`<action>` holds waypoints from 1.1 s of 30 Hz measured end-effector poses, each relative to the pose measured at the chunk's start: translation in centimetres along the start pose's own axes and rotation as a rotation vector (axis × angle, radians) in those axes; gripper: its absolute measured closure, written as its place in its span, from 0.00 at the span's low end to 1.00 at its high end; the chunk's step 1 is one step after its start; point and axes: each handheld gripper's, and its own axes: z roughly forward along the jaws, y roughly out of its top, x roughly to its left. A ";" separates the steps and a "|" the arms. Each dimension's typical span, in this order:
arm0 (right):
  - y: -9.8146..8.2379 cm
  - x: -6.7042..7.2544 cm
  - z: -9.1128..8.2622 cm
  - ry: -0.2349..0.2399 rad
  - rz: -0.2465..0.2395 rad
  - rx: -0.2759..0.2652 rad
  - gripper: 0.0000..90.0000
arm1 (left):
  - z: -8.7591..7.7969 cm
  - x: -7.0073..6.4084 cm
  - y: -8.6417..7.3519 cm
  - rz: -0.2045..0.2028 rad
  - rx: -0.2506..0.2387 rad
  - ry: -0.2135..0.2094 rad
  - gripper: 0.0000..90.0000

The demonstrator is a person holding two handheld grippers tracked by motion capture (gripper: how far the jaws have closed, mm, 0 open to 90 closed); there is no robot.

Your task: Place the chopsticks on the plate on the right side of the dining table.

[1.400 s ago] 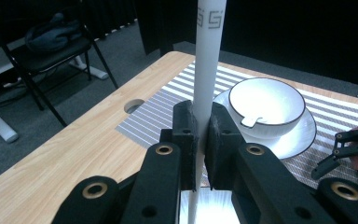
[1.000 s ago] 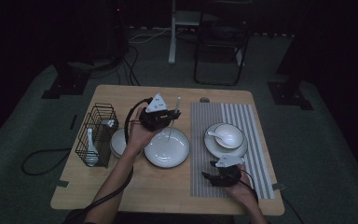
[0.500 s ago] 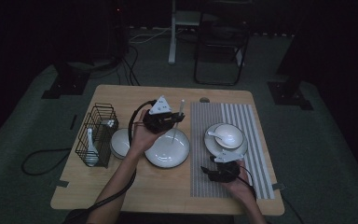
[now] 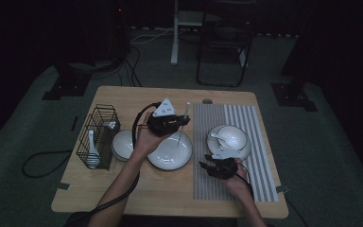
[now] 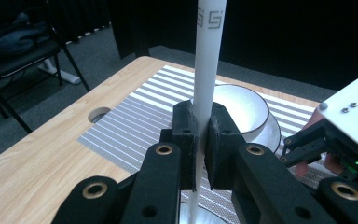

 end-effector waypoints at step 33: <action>3.1 0.0 1.8 0.002 0.026 -0.115 0.81 | 2.6 -3.0 1.3 0.012 -0.031 -0.139 0.94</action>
